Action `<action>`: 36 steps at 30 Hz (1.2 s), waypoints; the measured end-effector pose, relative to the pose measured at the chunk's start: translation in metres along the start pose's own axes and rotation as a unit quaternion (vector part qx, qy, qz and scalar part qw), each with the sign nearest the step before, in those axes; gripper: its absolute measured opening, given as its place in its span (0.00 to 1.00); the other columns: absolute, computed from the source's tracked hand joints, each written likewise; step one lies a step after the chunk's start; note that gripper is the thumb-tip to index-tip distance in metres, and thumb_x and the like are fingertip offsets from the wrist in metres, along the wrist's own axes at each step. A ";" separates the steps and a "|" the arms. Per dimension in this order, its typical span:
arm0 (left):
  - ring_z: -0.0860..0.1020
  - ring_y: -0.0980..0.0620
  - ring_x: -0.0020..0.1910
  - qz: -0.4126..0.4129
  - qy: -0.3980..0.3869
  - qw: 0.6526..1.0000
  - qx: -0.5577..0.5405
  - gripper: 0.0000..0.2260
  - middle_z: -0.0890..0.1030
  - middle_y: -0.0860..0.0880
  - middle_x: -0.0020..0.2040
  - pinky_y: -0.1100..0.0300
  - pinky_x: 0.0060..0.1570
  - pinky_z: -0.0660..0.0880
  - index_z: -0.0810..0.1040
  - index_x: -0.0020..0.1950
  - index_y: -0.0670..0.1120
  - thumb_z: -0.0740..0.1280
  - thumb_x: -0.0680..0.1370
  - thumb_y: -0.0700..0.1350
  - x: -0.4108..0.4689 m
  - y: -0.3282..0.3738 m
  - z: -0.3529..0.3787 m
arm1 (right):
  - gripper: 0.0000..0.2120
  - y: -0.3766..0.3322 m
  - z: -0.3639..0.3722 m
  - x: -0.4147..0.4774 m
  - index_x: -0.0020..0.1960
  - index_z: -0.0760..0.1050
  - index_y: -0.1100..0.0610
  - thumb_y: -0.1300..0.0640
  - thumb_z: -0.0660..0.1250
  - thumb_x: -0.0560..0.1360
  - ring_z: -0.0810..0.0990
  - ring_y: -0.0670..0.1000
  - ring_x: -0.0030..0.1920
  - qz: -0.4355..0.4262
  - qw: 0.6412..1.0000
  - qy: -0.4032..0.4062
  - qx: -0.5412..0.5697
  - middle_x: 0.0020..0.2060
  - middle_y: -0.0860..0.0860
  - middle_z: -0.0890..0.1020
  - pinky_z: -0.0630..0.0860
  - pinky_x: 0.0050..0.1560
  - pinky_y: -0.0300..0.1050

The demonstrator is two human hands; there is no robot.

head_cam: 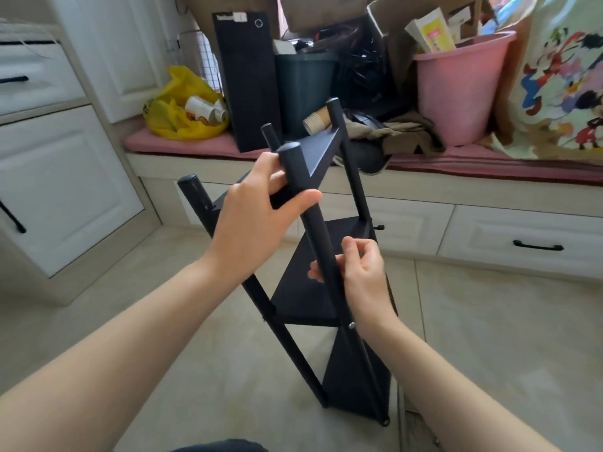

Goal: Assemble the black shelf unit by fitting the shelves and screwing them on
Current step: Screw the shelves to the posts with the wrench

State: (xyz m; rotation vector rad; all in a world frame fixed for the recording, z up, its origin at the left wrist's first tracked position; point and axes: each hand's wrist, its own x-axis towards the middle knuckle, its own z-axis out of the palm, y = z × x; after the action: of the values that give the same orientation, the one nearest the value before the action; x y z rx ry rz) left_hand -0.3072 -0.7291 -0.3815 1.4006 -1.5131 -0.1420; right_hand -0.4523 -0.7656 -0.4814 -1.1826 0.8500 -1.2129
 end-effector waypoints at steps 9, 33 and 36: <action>0.83 0.61 0.54 -0.086 0.086 0.989 -0.082 0.16 0.85 0.57 0.54 0.68 0.51 0.78 0.75 0.61 0.49 0.72 0.77 0.53 -0.017 -0.074 -0.049 | 0.06 0.032 0.066 0.025 0.53 0.66 0.59 0.55 0.57 0.84 0.77 0.50 0.27 -0.039 0.994 -0.076 -0.070 0.34 0.60 0.81 0.75 0.31 0.41; 0.83 0.62 0.50 -0.387 0.106 0.888 -0.223 0.20 0.86 0.60 0.53 0.75 0.44 0.74 0.79 0.57 0.49 0.75 0.67 0.51 -0.177 -0.225 0.017 | 0.05 0.175 0.019 0.039 0.50 0.68 0.49 0.49 0.63 0.81 0.83 0.50 0.29 0.048 0.931 -0.161 -0.324 0.30 0.51 0.83 0.82 0.37 0.46; 0.84 0.62 0.47 -0.410 0.087 0.883 -0.211 0.18 0.86 0.60 0.50 0.74 0.42 0.75 0.79 0.55 0.46 0.77 0.67 0.46 -0.195 -0.235 0.026 | 0.05 0.188 0.006 0.034 0.50 0.68 0.48 0.49 0.63 0.81 0.83 0.50 0.29 0.065 0.920 -0.174 -0.345 0.30 0.51 0.83 0.82 0.39 0.48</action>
State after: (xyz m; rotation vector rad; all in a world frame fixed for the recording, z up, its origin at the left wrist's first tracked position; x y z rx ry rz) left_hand -0.2074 -0.6625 -0.6636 1.5483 -0.6017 -0.7957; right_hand -0.3957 -0.8074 -0.6596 -1.8080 1.0970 -0.5590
